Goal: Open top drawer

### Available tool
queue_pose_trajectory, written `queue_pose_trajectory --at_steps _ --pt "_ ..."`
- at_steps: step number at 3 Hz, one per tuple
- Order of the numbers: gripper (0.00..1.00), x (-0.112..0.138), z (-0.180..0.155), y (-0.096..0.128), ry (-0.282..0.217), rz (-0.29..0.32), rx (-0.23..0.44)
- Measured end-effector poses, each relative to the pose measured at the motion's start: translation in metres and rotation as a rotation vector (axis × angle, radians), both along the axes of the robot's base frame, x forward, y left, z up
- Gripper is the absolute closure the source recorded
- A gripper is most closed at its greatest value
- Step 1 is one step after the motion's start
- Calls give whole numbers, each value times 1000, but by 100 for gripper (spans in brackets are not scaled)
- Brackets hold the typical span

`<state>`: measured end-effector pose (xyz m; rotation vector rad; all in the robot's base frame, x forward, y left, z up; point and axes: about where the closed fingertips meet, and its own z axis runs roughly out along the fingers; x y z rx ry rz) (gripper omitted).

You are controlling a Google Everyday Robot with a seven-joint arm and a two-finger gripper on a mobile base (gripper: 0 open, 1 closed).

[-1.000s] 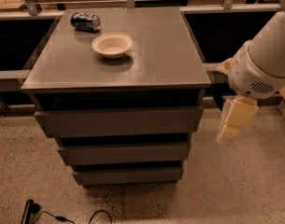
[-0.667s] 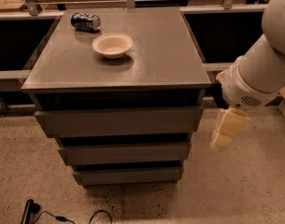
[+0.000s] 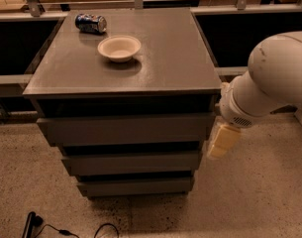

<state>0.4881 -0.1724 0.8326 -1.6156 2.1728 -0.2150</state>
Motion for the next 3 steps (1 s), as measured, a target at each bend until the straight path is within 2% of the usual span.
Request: queue_pose_trajectory --at_steps 1,3 --pt "0 0 0 0 -1 0 0" --pt "0 22 -73 4 76 173 -108"
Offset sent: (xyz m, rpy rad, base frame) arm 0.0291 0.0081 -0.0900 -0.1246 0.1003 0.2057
